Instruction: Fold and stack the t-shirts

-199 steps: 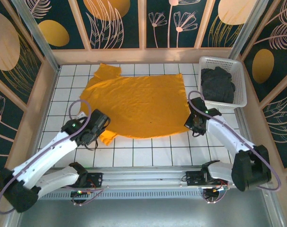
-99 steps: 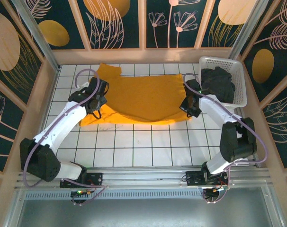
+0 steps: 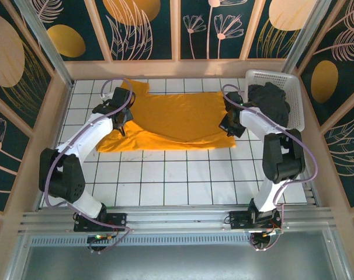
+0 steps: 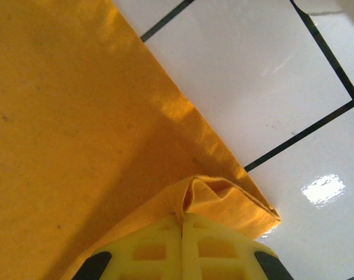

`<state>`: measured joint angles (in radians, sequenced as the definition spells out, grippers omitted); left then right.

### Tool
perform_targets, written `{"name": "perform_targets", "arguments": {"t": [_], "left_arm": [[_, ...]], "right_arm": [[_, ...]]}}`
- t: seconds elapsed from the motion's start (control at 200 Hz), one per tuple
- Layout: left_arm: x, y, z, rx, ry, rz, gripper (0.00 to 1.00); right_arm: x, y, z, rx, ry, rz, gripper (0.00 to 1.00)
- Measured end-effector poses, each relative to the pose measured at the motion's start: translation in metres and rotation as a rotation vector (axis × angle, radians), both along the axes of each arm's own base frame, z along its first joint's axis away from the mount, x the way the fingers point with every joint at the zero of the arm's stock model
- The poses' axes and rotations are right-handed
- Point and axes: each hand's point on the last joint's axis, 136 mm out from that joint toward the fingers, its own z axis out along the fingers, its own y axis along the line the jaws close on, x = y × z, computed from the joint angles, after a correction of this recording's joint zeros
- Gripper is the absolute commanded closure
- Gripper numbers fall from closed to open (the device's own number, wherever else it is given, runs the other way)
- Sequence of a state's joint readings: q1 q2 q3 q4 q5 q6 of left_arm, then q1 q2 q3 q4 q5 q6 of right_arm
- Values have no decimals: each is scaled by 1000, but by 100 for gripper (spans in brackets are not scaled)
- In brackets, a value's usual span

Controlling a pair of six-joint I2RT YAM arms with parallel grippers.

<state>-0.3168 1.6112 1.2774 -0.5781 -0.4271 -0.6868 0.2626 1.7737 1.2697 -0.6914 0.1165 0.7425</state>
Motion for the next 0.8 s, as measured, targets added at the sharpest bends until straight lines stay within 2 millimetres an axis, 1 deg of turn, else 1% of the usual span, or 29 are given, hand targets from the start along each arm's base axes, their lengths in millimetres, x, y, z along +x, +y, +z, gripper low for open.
{"name": "perform_targets", "arguments": {"t": [0.18, 0.39, 0.495, 0.535, 0.596, 0.641, 0.661, 0.696, 0.716, 0.771, 0.801], "left_arm": [[7, 3, -12, 43, 29, -11, 100], [10, 6, -21, 85, 45, -14, 100], [16, 8, -29, 101, 58, -17, 100], [19, 9, -33, 107, 64, -20, 100], [24, 9, -38, 113, 72, -21, 89], [29, 11, -42, 117, 83, -24, 80], [32, 11, -43, 115, 85, -24, 71], [35, 13, -44, 109, 87, -19, 54], [37, 14, -44, 104, 86, -15, 47], [40, 19, -42, 94, 81, -4, 41], [41, 22, -40, 89, 76, 4, 39]], "right_arm": [[4, -3, -8, -14, 16, -9, 100], [15, -6, -5, -18, 2, -21, 100], [18, -9, -9, -19, 8, -30, 100], [20, -10, -12, -21, 14, -34, 87], [21, -13, -17, -22, 25, -42, 64], [22, -15, -21, -20, 32, -51, 53], [22, -17, -22, -23, 35, -48, 49], [24, -18, -22, -21, 31, -53, 45], [24, -18, -22, -15, 31, -50, 43], [28, -19, -18, -6, 17, -51, 41], [31, -19, -16, -4, 8, -42, 41]]}}
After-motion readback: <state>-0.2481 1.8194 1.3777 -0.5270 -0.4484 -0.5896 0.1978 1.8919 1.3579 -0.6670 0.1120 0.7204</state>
